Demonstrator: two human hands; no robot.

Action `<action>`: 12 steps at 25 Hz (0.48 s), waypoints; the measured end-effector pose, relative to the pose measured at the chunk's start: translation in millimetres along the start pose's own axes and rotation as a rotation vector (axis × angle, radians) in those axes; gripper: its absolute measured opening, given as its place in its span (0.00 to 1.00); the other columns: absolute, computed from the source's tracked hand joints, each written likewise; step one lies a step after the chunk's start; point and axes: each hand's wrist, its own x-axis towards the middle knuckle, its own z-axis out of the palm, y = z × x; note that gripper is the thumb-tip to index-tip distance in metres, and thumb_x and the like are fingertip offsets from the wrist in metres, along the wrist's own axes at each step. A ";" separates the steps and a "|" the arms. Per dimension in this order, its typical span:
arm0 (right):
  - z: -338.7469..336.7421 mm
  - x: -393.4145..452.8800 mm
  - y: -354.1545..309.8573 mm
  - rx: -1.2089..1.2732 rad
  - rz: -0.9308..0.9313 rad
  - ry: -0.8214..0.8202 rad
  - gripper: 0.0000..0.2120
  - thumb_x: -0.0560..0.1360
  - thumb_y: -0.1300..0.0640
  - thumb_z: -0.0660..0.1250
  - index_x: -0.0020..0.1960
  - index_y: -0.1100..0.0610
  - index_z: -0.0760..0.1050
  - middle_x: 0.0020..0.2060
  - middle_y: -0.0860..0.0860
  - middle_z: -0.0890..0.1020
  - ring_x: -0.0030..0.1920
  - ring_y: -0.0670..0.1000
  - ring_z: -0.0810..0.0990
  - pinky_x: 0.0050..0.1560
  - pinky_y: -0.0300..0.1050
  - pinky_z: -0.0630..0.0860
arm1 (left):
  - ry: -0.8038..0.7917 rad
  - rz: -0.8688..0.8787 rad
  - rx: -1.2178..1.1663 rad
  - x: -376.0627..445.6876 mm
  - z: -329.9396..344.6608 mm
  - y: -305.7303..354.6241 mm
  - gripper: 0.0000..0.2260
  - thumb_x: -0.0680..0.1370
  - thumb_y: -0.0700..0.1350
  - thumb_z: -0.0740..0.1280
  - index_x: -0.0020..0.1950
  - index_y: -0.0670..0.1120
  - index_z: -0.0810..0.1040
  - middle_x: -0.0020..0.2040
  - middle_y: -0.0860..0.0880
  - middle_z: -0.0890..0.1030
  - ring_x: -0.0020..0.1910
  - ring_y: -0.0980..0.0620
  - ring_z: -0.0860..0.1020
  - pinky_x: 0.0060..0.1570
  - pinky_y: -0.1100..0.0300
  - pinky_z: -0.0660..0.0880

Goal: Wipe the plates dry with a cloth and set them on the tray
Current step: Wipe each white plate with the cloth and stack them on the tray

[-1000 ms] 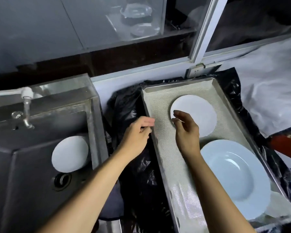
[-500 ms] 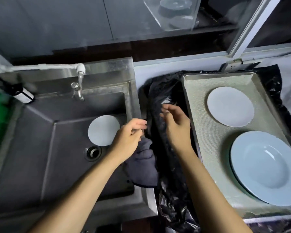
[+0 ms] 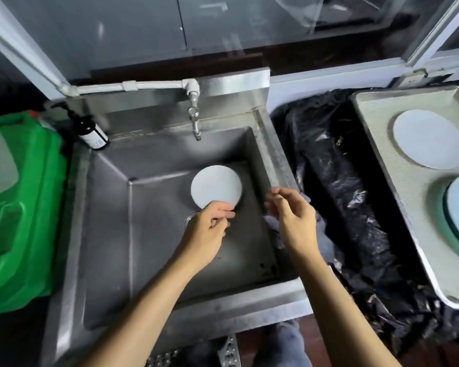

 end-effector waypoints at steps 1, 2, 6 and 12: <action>8.5 -5.6 8.1 -0.003 0.019 -0.006 0.09 0.82 0.66 0.62 0.53 0.58 0.81 0.43 0.51 0.85 0.44 0.45 0.82 0.50 0.40 0.79 | 0.010 -0.005 -0.005 -1.2 -10.7 -10.3 0.18 0.80 0.31 0.58 0.56 0.51 0.80 0.54 0.53 0.84 0.53 0.50 0.82 0.54 0.53 0.80; 15.4 -8.6 16.2 -0.022 0.027 -0.015 0.09 0.82 0.66 0.63 0.53 0.58 0.82 0.43 0.52 0.86 0.44 0.46 0.82 0.50 0.41 0.79 | 0.021 -0.012 -0.011 -0.9 -18.7 -21.0 0.18 0.80 0.32 0.58 0.56 0.52 0.80 0.54 0.52 0.84 0.53 0.50 0.82 0.54 0.52 0.79; 39.2 -1.6 60.0 -0.136 0.034 -0.066 0.10 0.82 0.65 0.64 0.53 0.55 0.82 0.44 0.54 0.86 0.44 0.47 0.82 0.49 0.44 0.80 | 0.100 -0.065 -0.056 10.6 -37.7 -68.6 0.16 0.81 0.32 0.60 0.58 0.50 0.80 0.55 0.52 0.84 0.54 0.52 0.83 0.53 0.58 0.79; 68.6 55.6 142.7 -0.262 0.094 -0.116 0.13 0.82 0.66 0.61 0.61 0.56 0.81 0.43 0.48 0.86 0.44 0.45 0.83 0.51 0.48 0.82 | 0.167 -0.138 -0.098 70.7 -34.0 -136.3 0.15 0.81 0.32 0.61 0.62 0.45 0.79 0.55 0.51 0.84 0.56 0.51 0.82 0.53 0.58 0.80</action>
